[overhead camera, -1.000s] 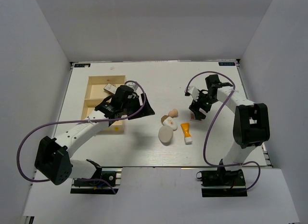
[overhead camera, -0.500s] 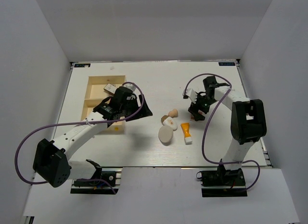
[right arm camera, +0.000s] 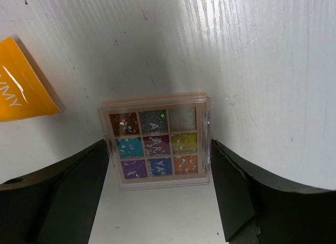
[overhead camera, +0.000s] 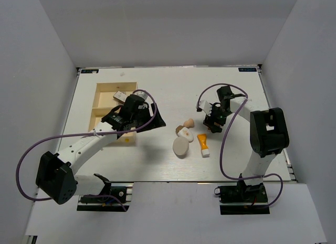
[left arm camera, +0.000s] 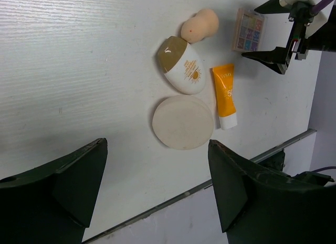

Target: Organize the makeup

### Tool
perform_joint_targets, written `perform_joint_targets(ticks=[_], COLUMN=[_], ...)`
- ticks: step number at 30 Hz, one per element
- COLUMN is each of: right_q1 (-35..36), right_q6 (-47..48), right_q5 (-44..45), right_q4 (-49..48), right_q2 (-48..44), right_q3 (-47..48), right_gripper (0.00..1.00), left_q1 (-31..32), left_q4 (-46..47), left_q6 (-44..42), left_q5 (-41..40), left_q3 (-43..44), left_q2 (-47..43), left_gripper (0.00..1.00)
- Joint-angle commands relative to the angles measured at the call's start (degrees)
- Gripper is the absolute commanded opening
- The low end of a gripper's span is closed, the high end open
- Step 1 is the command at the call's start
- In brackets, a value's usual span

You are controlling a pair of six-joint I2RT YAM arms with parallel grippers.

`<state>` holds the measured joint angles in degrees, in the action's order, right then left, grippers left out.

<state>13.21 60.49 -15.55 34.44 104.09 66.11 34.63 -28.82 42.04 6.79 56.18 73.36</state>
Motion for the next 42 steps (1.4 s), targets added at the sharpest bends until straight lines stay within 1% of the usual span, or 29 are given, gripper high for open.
perform_joint_targets(ticks=[1,3,6,7,8,9,12,17,20,21,22,24,25,26,27,28,30,31,32,33,34,35,36,37,38,39,40,41,42], right_q1=[0.5,0.41,0.5,0.5,0.59,0.59,0.59,1.72,4.09,4.71,6.46,7.7,9.97,10.69,11.48,13.83,15.35,16.74,18.06,19.29,19.92,21.66,22.38,22.99,24.56,25.02,25.54,26.68,27.65], right_q6=[1.47,1.56,1.74,1.82,1.91,2.17,2.35,0.86,0.16,-0.11,-1.24,-2.3,-3.0,-4.49,-5.37,-6.77,-11.96,-14.24,-16.69,-22.29,-25.13,-30.38,-33.13,-35.77,-38.14,-42.69,-44.82,-46.58,-47.99], right_q5=[1.4,1.4,0.52,0.35,-0.18,-0.27,-1.93,-8.86,-12.21,-13.01,-14.93,-16.43,-17.66,-18.28,-18.81,-19.77,-20.92,-22.14,-22.68,-22.77,-23.47,-23.91,-23.91,-23.65,-23.39,-23.21,-22.16,-21.2,-20.4], right_q4=[-1.65,-0.87,0.71,1.85,2.39,2.91,5.9,12.39,14.51,14.69,14.7,14.0,13.64,13.38,12.42,11.28,7.16,5.05,2.85,-2.04,-4.61,-7.6,-10.76,-17.67,-21.39,-25.52,-33.65,-38.6,-42.4], right_q2=[0.67,1.37,2.6,2.95,3.04,3.31,2.96,0.85,0.14,0.06,0.14,0.58,1.72,2.42,3.21,5.4,7.87,10.66,12.17,15.06,16.56,18.06,20.68,21.84,22.9,24.39,25.1,25.8,27.29], right_q3=[-2.03,-1.86,-0.72,-0.11,0.25,0.6,3.84,13.84,17.82,20.53,21.86,26.32,27.83,29.85,33.87,36.0,40.39,44.94,46.99,49.1,52.95,54.55,55.87,57.45,57.73,57.56,57.12,55.99,55.54], right_gripper=[0.77,0.72,0.54,0.43,0.37,0.29,0.2,0.16,0.15,0.14,0.14,0.13,0.13,0.12,0.12,0.12,0.11,0.1,0.1,0.1,0.1,0.09,0.08,0.09,0.08,0.07,0.06,0.04,0.04], left_q1=[0.17,0.17,0.17,0.17,0.17,0.17,0.17,0.17,0.17,0.17,0.17,0.17,0.17,0.17,0.17,0.17,0.17,0.17,0.17,0.17,0.17,0.17,0.17,0.17,0.17,0.17,0.17,0.17,0.17], left_q4=[0.33,1.91,4.99,6.13,6.49,6.76,7.72,10.09,12.03,12.47,12.82,12.56,12.3,12.12,11.6,11.5,11.76,11.85,11.94,12.2,12.21,12.29,12.29,11.95,11.33,10.98,10.54,9.23,8.7], left_q6=[-0.03,-0.12,-0.38,-0.73,-0.91,-1.08,-1.7,-3.28,-4.6,-4.86,-5.39,-5.74,-6.0,-6.18,-6.27,-6.27,-6.1,-5.92,-5.74,-5.57,-5.39,-5.3,-4.96,-4.95,-4.86,-4.78,-4.69,-4.6,-4.43], left_q5=[-0.72,-0.55,-0.72,-0.81,-0.98,-1.42,-2.3,-4.41,-5.9,-5.82,-8.6,-9.68,-10.3,-10.48,-10.65,-10.74,-10.65,-10.74,-10.57,-10.57,-10.65,-10.74,-10.83,-10.92,-11.18,-11.27,-11.44,-11.71,-11.71], left_q3=[0.07,-0.63,-1.6,-1.69,-1.69,-1.6,-1.34,-1.6,-1.95,-1.95,-1.69,-1.17,-0.38,0.06,0.33,0.77,0.77,0.86,0.77,0.6,0.51,0.16,-0.11,-0.28,-0.37,-0.37,-0.29,0.06,0.24], left_q2=[-3.48,-4.89,-8.49,-10.07,-10.86,-11.74,-14.64,-20.27,-24.4,-26.23,-26.95,-28.01,-28.71,-29.06,-29.24,-29.5,-30.03,-30.55,-30.91,-31.43,-31.96,-33.18,-33.81,-34.6,-35.56,-35.92,-36.36,-36.8,-37.06], left_gripper=[0.87,0.87,0.87,0.87,0.87,0.87,0.87,0.87,0.88,0.88,0.88,0.88,0.89,0.89,0.89,0.89,0.89,0.89,0.89,0.89,0.89,0.89,0.89,0.89,0.89,0.89,0.88,0.89,0.89])
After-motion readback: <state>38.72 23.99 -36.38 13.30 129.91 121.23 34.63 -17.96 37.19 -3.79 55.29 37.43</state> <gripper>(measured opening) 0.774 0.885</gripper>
